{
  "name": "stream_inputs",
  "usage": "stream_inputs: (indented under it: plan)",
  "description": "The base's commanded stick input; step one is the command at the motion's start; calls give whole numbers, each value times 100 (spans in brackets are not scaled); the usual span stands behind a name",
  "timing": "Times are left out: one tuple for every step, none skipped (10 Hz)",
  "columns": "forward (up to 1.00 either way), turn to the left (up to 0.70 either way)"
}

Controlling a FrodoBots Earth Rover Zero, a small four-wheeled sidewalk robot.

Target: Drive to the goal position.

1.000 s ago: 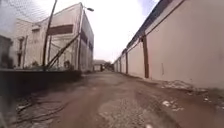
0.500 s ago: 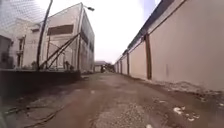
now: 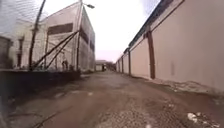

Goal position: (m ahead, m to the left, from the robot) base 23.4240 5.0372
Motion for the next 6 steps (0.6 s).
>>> stream_inputs:
  plan:
    - [70,-3]
    - [70,-19]
    - [70,-28]
    - [70,-28]
    - [70,-17]
    - [70,-1]
